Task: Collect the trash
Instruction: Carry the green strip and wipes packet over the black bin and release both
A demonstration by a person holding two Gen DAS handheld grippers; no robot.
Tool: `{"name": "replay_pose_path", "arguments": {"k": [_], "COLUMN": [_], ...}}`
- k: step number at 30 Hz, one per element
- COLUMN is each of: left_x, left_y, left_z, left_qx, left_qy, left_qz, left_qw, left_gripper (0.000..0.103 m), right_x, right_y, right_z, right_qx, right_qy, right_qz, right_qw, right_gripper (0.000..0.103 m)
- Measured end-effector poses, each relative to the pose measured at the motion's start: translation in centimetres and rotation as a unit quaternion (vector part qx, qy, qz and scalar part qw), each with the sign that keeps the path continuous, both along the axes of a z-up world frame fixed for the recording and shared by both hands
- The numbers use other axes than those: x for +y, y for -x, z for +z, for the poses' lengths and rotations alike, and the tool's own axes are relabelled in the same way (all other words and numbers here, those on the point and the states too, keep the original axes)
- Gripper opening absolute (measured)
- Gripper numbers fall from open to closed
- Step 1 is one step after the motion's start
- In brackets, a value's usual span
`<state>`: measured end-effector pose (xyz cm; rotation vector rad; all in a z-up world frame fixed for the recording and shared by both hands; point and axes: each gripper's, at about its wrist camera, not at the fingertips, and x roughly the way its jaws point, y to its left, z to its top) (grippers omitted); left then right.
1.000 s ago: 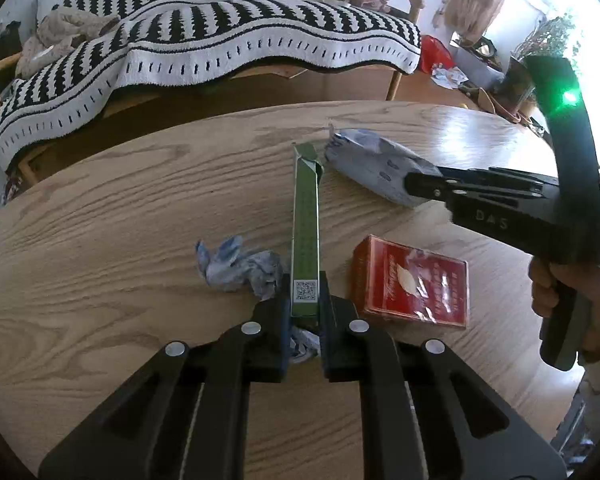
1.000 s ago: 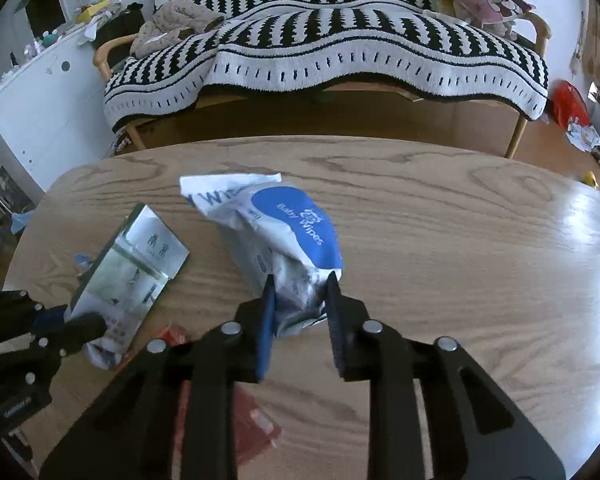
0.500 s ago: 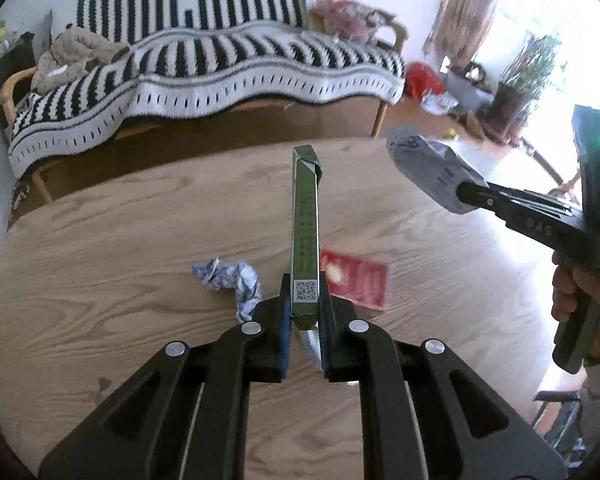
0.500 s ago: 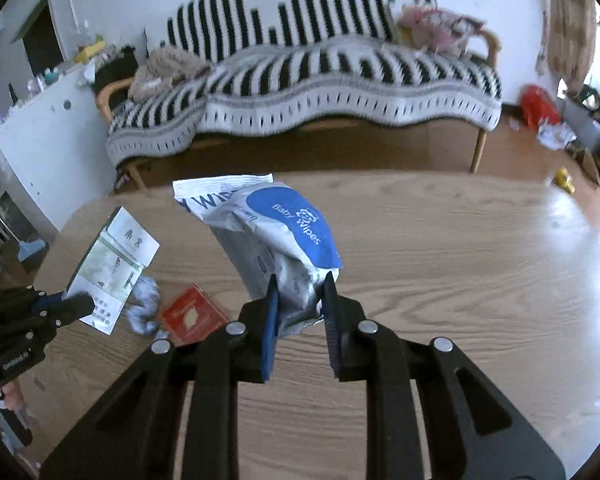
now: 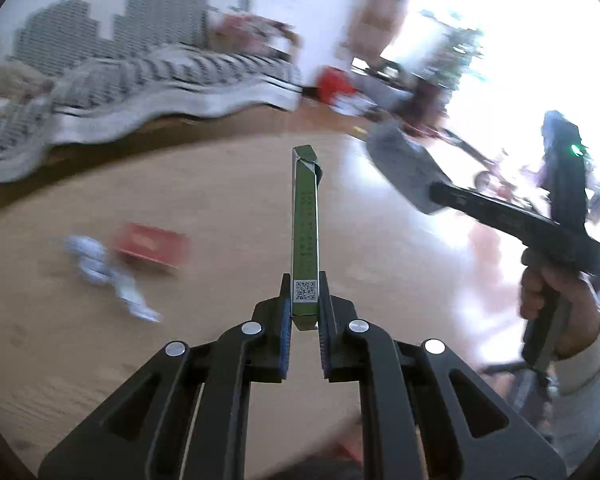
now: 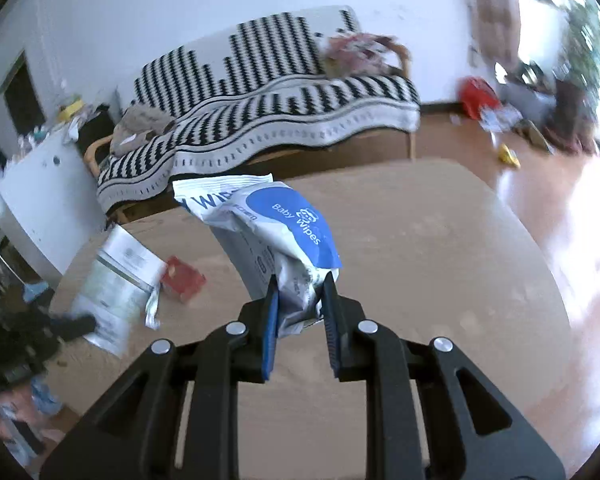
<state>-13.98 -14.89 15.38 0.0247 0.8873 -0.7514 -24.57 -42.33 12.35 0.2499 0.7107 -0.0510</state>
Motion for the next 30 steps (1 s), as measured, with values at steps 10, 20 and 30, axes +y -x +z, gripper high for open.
{"name": "replay_pose_path", "arguments": {"k": [10, 20, 30], "left_x": [-14.4, -20.4, -20.6], "left_y": [13.9, 17.2, 16.7], "left_z": [-9.4, -23.6, -25.6], "left_qx": [0.094, 0.193, 0.211], "left_qy": [-0.008, -0.091, -0.102], "left_qz": [-0.125, -0.137, -0.122], "left_qw": [0.9877, 0.9672, 0.9646], "left_gripper": [0.010, 0.010, 0.010], "right_x": [-8.8, -11.1, -11.9], "right_y": [17.9, 24.5, 23.2], "right_z": [-6.8, -24.5, -25.3], "right_qx": [0.039, 0.186, 0.190], "right_qy": [-0.024, -0.167, -0.174], "right_qz": [-0.128, -0.186, -0.187], "right_qw": [0.991, 0.950, 0.948], "right_gripper": [0.021, 0.021, 0.021]}}
